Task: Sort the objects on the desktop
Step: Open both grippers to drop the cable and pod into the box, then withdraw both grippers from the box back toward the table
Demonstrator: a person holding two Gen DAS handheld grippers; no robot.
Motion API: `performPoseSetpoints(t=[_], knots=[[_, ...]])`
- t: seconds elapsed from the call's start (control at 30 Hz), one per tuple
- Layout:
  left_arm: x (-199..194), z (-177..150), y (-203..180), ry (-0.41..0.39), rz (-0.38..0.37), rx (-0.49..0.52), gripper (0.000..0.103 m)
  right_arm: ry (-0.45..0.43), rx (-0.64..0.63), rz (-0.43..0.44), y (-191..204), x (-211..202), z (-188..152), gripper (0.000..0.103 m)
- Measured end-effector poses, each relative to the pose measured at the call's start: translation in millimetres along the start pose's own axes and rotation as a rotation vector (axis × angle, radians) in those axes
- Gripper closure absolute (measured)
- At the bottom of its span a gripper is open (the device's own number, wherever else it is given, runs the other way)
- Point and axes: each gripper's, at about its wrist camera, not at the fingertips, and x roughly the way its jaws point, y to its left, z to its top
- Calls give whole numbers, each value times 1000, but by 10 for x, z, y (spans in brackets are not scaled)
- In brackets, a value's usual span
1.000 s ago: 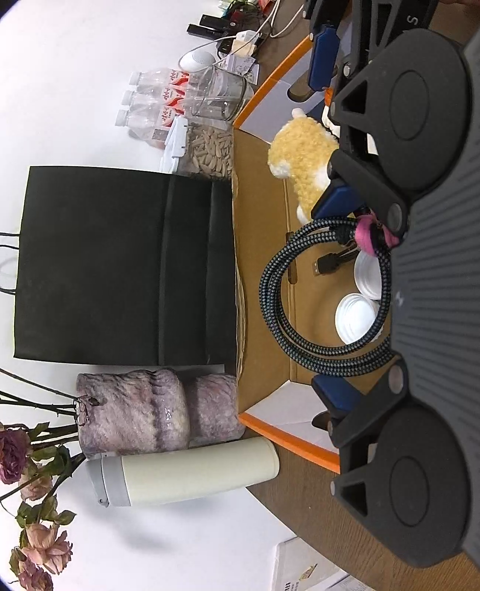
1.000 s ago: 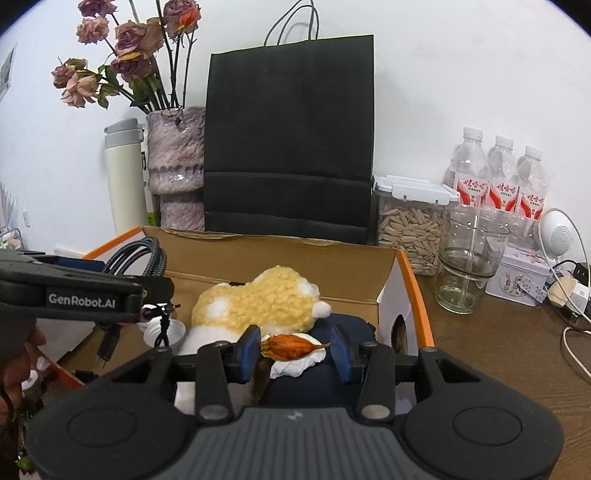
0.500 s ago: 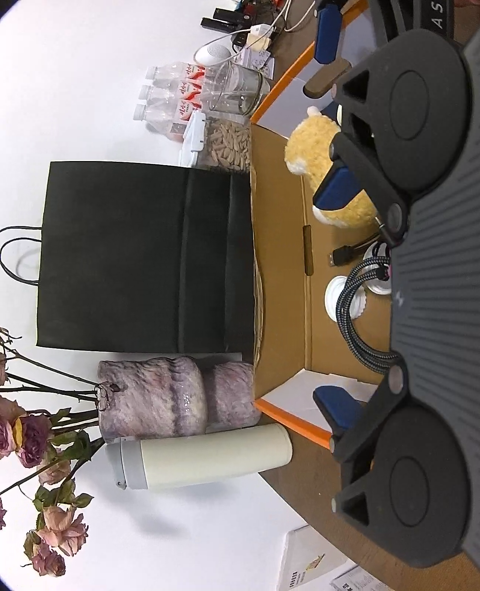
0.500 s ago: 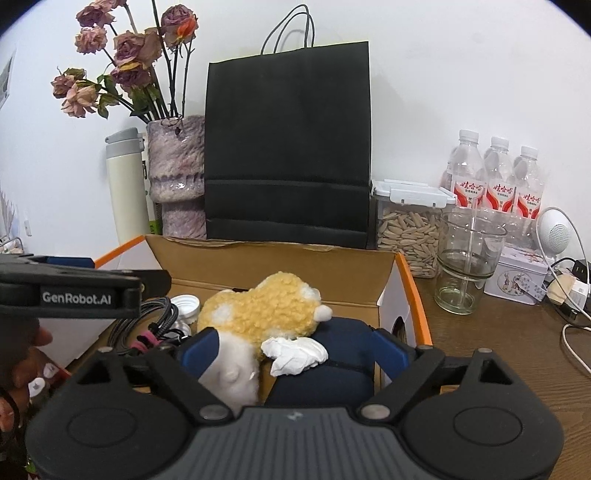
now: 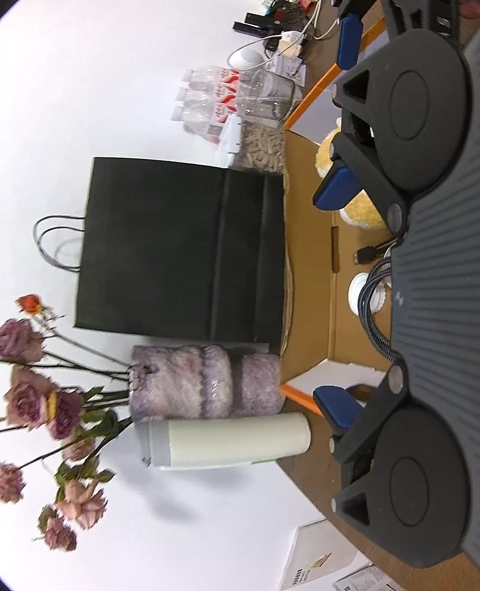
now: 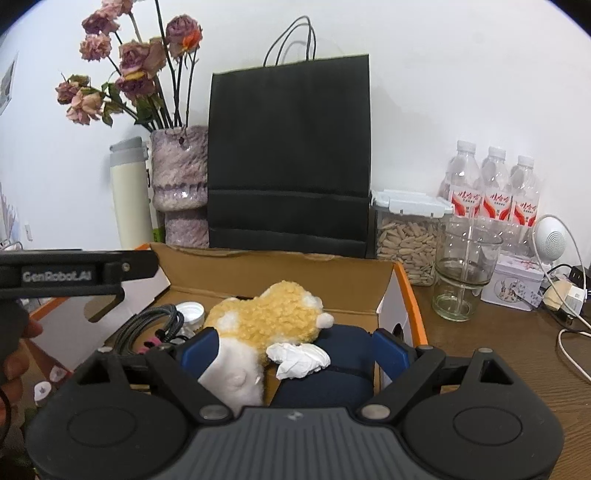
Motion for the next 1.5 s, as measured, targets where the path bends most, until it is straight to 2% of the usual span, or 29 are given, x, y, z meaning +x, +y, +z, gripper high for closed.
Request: performPoseSetpoints(t=[0.23, 0.5, 0.63, 0.87, 0.97, 1.5], knots=[[-288, -49, 166, -57, 36, -38, 0, -46, 24, -12, -37, -191, -10, 14], [-500, -202, 351, -22, 78, -58, 0, -57, 14, -20, -21, -460, -154, 13], [-614, -276, 403, -10, 88, -61, 0, -49, 3, -21, -1, -581, -250, 4], [-826, -377, 485, 0, 92, -75, 0, -37, -2, -28, 19, -827, -405, 4], [-914, -418, 517, 1, 93, -76, 0, -24, 0, -28, 22, -919, -476, 1], [-1201, -653, 654, 50, 108, -80, 0, 41, 38, -31, -34, -1287, -770, 0]])
